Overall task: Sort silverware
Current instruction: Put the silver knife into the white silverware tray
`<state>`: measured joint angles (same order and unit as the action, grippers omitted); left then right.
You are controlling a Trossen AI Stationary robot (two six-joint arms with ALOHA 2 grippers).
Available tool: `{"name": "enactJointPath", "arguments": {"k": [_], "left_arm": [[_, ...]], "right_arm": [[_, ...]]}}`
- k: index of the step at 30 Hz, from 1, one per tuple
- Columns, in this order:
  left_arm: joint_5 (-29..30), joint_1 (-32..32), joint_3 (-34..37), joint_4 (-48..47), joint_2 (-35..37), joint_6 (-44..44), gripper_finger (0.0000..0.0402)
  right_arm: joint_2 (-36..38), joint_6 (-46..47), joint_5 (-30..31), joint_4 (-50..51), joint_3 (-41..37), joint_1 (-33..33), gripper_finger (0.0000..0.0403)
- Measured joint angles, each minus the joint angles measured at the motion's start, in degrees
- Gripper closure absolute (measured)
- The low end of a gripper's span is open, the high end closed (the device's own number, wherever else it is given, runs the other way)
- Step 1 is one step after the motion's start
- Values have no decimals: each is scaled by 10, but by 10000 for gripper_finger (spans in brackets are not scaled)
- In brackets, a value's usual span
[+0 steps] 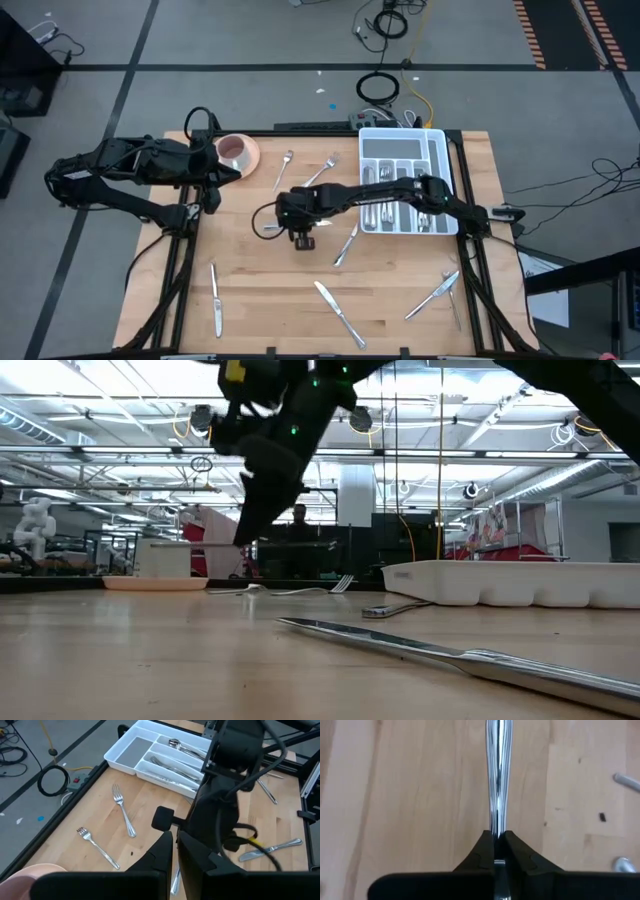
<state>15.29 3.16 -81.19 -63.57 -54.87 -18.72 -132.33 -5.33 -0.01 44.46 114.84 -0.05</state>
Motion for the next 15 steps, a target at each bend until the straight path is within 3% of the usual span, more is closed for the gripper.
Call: {"name": "enactJointPath", "arguments": {"k": [15], "left_arm": [[0, 0, 0, 0, 0, 0, 368]], "right_arm": [[2, -222, 45, 360, 147, 6, 403]]}}
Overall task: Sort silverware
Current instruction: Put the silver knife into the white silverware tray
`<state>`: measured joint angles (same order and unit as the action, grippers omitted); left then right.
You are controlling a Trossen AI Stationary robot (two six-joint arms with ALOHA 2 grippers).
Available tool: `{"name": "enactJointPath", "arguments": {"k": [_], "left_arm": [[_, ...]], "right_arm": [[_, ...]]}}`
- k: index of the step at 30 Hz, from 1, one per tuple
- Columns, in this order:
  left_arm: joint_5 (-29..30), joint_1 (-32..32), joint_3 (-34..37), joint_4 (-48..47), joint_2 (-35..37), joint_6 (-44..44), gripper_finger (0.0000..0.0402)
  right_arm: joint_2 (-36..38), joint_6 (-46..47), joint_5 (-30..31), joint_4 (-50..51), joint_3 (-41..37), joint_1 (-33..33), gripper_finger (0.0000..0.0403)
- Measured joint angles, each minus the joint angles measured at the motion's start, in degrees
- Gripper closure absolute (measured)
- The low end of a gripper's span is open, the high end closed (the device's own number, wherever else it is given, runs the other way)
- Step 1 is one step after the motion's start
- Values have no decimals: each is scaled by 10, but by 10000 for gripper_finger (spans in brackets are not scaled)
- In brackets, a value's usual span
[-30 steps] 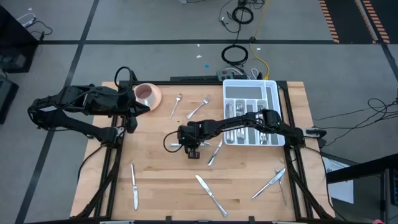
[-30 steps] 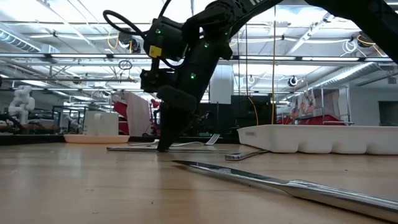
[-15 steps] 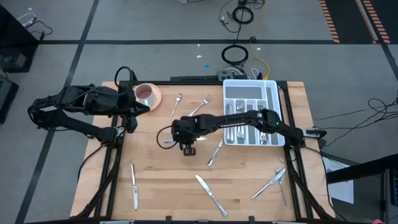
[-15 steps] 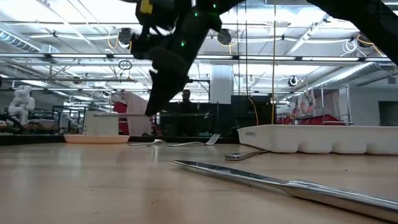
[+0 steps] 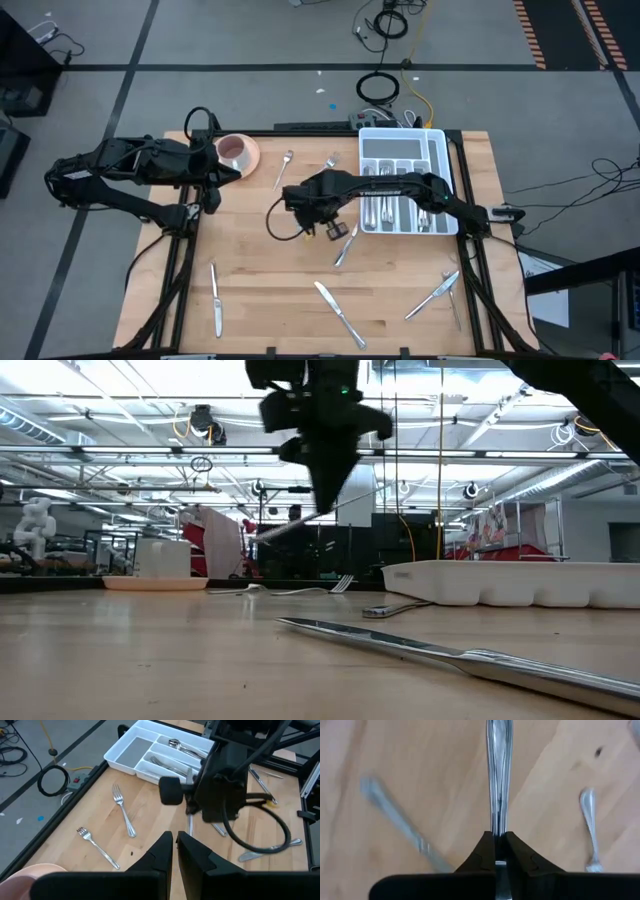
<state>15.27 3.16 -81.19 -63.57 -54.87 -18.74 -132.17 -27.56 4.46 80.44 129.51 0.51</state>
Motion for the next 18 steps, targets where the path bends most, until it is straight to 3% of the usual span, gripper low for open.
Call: {"name": "enactJointPath", "arguments": {"k": [5, 18], "left_arm": [[0, 0, 0, 0, 0, 0, 368], [0, 0, 0, -6, 0, -4, 368]], "right_arm": [[2, -89, 33, 93, 4, 0, 403], [61, -178, 25, 95, 3, 3, 402]]}}
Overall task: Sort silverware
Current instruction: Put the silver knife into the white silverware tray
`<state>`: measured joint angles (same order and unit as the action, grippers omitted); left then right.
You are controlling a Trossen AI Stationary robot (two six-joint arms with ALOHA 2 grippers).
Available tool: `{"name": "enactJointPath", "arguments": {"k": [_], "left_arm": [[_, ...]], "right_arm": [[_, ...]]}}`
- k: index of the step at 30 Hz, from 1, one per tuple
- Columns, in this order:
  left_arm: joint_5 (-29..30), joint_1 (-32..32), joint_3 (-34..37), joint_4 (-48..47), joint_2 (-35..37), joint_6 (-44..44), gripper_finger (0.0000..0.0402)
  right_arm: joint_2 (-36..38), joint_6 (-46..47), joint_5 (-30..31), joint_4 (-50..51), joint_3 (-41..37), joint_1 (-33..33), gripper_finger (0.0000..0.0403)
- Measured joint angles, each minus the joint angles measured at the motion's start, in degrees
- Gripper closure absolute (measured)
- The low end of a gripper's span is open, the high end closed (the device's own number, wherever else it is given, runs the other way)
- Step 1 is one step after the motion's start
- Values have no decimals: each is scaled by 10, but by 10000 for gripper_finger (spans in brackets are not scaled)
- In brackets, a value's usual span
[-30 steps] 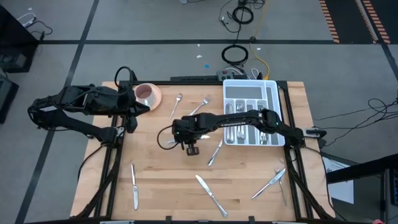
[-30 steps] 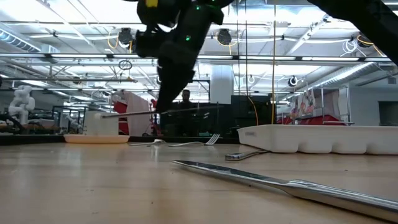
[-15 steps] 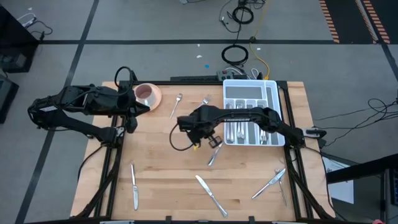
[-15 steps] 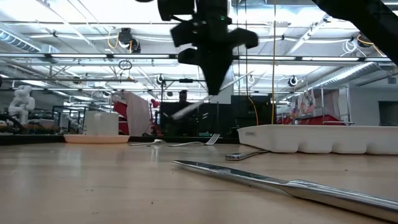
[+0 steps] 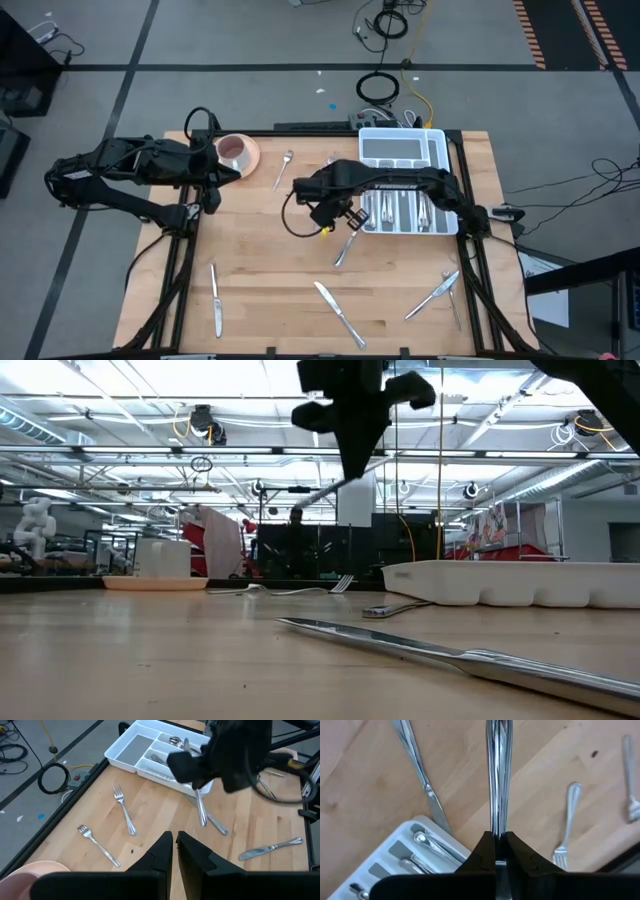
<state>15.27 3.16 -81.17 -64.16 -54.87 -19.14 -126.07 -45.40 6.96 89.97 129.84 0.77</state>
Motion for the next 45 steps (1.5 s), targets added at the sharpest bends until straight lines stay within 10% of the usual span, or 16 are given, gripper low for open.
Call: {"name": "enactJointPath", "arguments": {"k": [20, 25, 32, 45], "left_arm": [[0, 0, 0, 1, 0, 0, 368], [0, 0, 0, 2, 0, 1, 368], [32, 0, 0, 3, -3, 5, 368], [46, 0, 0, 4, -6, 4, 368]], "right_arm": [[71, -26, -15, 0, 0, 1, 402], [107, -10, -101, 1, 0, -14, 402], [155, -2, -50, 0, -9, -22, 402], [344, -45, 21, 2, -373, -18, 402]]}}
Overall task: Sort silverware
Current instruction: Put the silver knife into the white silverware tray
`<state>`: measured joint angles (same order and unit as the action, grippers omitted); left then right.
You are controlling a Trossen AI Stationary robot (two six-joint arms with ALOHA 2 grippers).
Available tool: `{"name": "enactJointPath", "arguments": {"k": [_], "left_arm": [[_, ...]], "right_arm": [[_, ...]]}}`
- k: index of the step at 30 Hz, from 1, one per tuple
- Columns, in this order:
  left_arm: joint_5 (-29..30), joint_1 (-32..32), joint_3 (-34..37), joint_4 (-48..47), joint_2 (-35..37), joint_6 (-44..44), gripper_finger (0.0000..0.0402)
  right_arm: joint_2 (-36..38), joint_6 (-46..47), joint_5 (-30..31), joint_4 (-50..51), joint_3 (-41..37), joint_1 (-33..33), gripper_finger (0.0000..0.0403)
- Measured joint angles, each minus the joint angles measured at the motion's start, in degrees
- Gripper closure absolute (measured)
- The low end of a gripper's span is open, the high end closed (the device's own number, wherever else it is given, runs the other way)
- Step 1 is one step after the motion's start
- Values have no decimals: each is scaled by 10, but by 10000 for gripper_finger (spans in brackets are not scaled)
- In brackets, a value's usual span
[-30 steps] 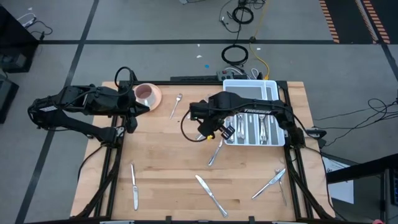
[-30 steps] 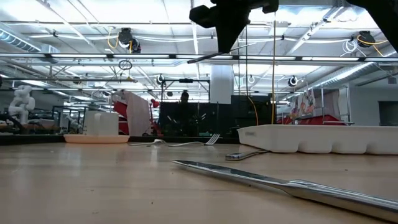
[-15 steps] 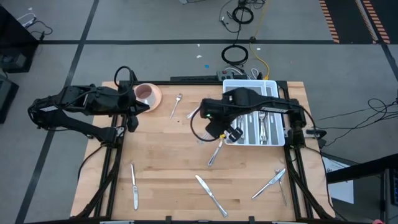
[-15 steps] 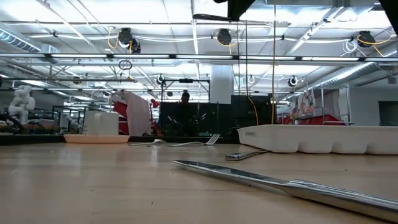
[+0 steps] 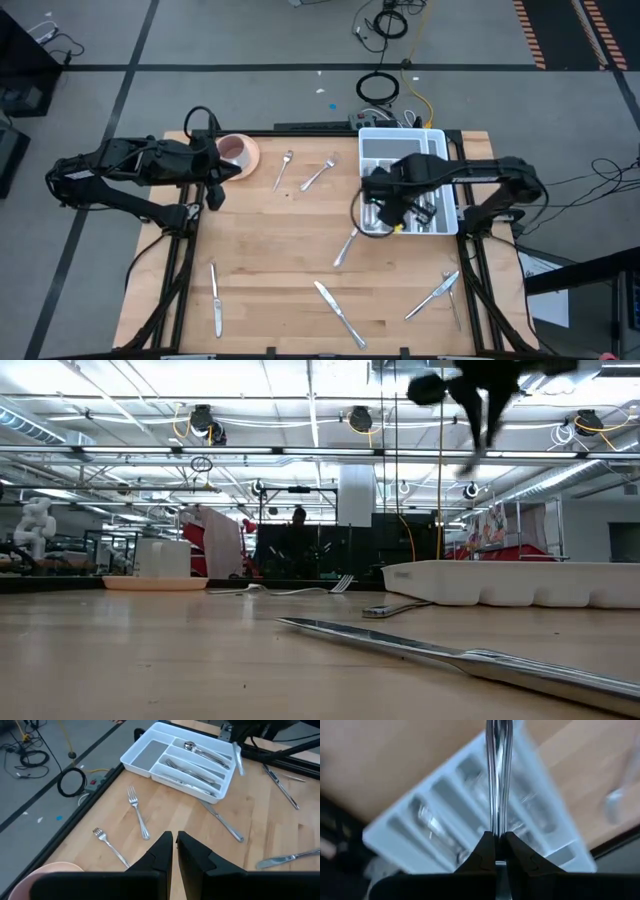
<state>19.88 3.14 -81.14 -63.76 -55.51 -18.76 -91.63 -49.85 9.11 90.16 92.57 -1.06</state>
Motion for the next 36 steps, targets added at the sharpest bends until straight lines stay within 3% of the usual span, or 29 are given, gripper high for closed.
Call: {"name": "enactJointPath", "arguments": {"k": [5, 10, 16, 23, 36], "left_arm": [[13, 0, 0, 15, 0, 1, 368], [41, 0, 0, 24, 0, 1, 368], [47, 0, 0, 24, 0, -4, 368], [47, 0, 0, 24, 0, -5, 368], [47, 0, 0, 17, -16, -4, 368]], "right_arm": [[42, -81, 35, -4, -117, 14, 402], [41, -163, 74, -90, -168, 34, 403], [38, -284, 73, -191, -189, 67, 403], [27, -406, 74, -219, -189, 111, 403], [-52, -508, 39, -282, -189, 125, 403]]}}
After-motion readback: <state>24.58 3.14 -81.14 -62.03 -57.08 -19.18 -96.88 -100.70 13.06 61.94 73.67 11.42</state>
